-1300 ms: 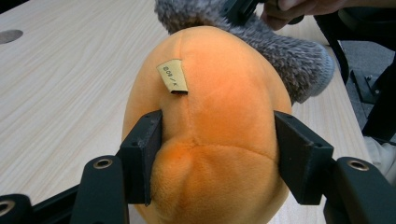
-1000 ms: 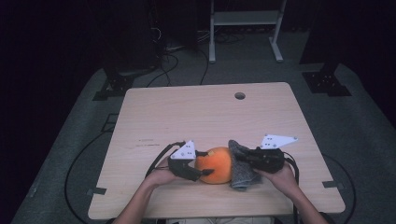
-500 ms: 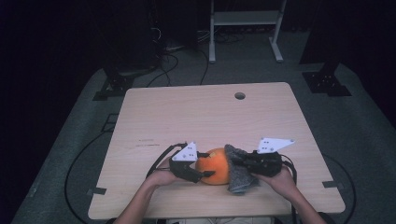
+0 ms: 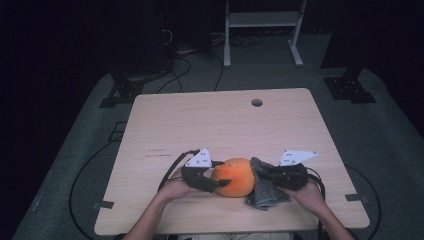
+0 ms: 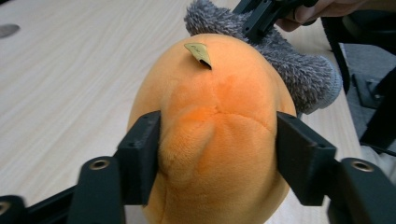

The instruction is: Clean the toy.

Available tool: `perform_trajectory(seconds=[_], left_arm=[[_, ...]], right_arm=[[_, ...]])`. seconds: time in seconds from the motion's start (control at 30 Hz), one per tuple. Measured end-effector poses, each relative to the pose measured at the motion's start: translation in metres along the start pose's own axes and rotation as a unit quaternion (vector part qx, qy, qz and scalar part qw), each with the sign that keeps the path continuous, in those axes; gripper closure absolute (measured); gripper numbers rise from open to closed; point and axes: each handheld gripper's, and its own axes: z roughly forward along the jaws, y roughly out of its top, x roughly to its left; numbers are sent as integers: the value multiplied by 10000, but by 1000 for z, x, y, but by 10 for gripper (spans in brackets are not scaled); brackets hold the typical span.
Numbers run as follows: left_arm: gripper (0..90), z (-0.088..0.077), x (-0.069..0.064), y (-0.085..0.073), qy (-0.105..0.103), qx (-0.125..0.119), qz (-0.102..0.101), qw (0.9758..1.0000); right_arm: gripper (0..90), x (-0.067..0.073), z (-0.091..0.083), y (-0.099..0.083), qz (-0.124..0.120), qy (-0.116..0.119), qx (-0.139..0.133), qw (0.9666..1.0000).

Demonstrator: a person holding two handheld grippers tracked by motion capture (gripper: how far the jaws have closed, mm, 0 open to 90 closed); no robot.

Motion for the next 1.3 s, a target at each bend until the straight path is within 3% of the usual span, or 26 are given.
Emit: perform_trajectory(seconds=[0.07,0.17,0.23,0.3,0.37,0.43,0.6,0.73,0.83,0.97,1.03,1.13,1.2,1.3], left_arm=[[417,-1,0,4,109,-18,64,9999],[449,-1,-1,10,91,-77,236,9997],[449,0,-3,9,47,-53,302,9995],[387,-1,0,8,127,-14,156,9998],[242,-1,6,6,185,-15,-379,9991],[215,-2,9,4,275,-17,-474,9985],[397,-5,8,4,477,-58,-322,9983],[439,-2,4,4,380,-59,-61,9992],[458,-3,1,4,371,-20,86,9993],[463,-5,3,0,352,4,45,9994],[463,-4,4,0,329,5,53,9994],[462,-4,3,1,346,-19,36,9994],[462,-3,2,2,355,-2,81,9993],[462,2,-3,2,272,-91,116,9995]], right_arm=[[810,3,-6,4,8,69,-205,9998],[809,11,-7,20,-96,321,-589,9977],[808,14,-1,30,-167,390,-673,9968],[809,15,9,34,-208,377,-553,9975],[811,12,15,32,-142,361,-508,9980],[811,8,17,28,-73,323,-487,9983],[811,-5,9,15,221,152,-290,9992],[810,8,2,27,70,292,-568,9979],[808,18,8,39,-114,376,-574,9976],[811,18,20,36,-187,321,-403,9985],[811,19,20,30,-288,102,-372,9988],[811,20,14,26,-301,-22,-272,9992],[813,19,8,26,-145,67,-342,9993],[812,24,5,32,-158,195,-520,9983]])
